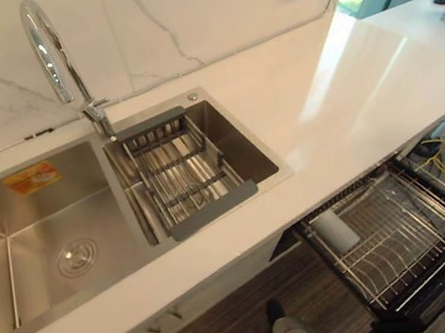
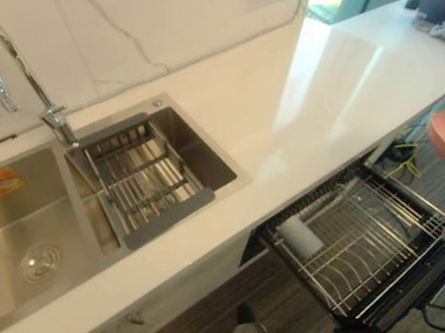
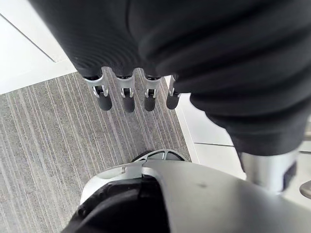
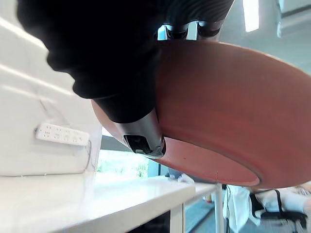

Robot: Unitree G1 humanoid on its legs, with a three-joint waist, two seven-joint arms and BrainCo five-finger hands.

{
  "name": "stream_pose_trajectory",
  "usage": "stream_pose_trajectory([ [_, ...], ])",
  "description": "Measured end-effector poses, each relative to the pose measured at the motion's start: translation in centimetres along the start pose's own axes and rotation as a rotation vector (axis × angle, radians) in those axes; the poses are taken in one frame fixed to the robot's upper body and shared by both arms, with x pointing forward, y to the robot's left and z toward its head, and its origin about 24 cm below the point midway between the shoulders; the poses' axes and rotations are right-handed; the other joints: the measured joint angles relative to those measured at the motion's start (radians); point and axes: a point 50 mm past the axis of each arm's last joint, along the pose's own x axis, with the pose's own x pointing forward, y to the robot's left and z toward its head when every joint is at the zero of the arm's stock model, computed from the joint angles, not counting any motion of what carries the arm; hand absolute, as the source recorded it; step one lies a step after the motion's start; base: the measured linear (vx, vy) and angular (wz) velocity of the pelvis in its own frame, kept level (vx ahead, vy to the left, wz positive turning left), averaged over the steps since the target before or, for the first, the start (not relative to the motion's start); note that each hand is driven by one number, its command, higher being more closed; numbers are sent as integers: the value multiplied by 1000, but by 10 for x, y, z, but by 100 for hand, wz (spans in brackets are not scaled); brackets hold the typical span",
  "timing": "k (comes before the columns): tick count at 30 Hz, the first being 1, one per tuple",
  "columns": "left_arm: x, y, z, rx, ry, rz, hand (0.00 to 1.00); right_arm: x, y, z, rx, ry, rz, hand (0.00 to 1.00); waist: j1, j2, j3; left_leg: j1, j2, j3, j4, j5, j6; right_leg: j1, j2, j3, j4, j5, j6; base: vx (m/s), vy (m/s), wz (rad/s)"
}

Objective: Walk over to the sink, pick up the cup, carry it to the dishwasher, place the cup inside the dishwasher, then close the dishwasher door

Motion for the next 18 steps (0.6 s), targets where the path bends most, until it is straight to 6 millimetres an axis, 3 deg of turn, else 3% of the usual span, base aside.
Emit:
stream_pose_trajectory([
  [10,0,-6,17,-7,-52,-23,0,-17,19,0,45,161,60,100,1,31,73,-55,8,-27,68,-24,5,-19,-15,-26,7,-1,2,-2,2,8],
  [18,-1,-14,33,-26,-106,-60,0,-4,24,14,107,200,80,100,3,72,144,-114,12,-54,113,-27,6,-58,-20,-28,10,10,15,-7,0,3],
])
